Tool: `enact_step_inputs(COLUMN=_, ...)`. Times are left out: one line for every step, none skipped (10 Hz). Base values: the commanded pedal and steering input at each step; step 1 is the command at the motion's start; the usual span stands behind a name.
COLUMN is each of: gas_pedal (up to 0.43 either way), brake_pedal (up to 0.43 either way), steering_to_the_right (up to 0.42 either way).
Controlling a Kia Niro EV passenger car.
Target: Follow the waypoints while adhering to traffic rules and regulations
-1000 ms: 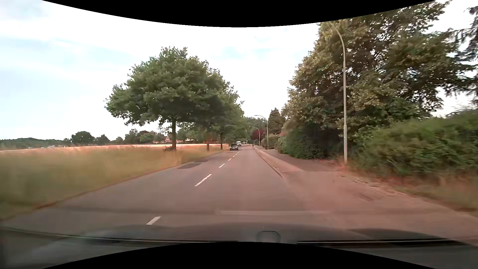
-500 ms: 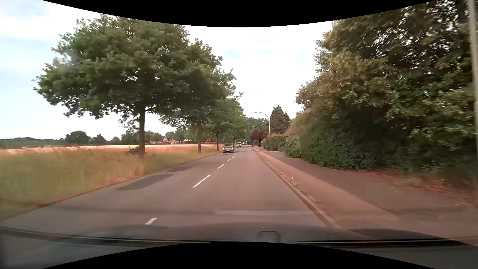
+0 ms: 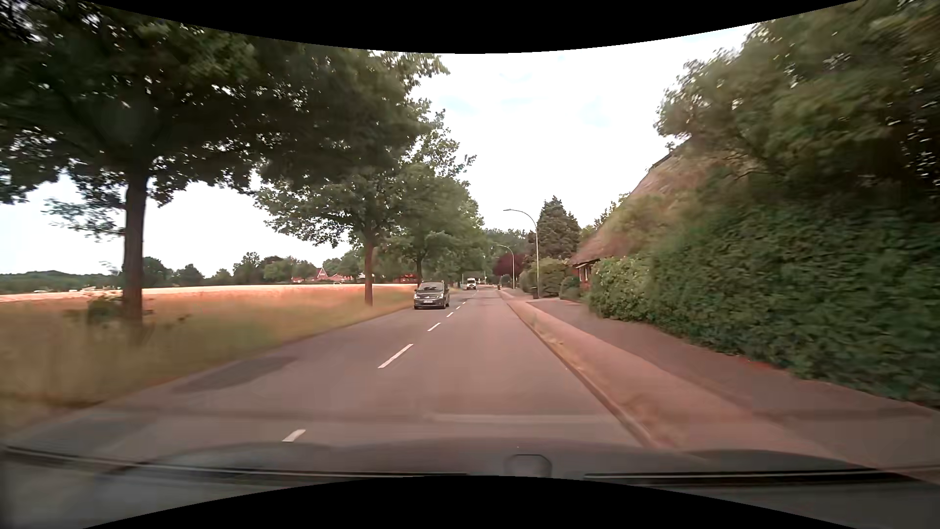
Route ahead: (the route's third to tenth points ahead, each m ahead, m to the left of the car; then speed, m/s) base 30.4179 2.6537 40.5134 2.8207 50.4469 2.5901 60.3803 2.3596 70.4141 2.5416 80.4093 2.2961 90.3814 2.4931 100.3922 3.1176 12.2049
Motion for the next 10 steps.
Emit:
enact_step_inputs(gas_pedal=0.087, brake_pedal=0.0, steering_to_the_right=-0.006)
enact_step_inputs(gas_pedal=0.098, brake_pedal=0.0, steering_to_the_right=-0.006)
enact_step_inputs(gas_pedal=0.098, brake_pedal=0.0, steering_to_the_right=-0.006)
enact_step_inputs(gas_pedal=0.098, brake_pedal=0.0, steering_to_the_right=-0.006)
enact_step_inputs(gas_pedal=0.11, brake_pedal=0.0, steering_to_the_right=-0.005)
enact_step_inputs(gas_pedal=0.11, brake_pedal=0.0, steering_to_the_right=-0.005)
enact_step_inputs(gas_pedal=0.11, brake_pedal=0.0, steering_to_the_right=-0.005)
enact_step_inputs(gas_pedal=0.11, brake_pedal=0.0, steering_to_the_right=-0.004)
enact_step_inputs(gas_pedal=0.11, brake_pedal=0.0, steering_to_the_right=-0.004)
enact_step_inputs(gas_pedal=0.11, brake_pedal=0.0, steering_to_the_right=-0.004)
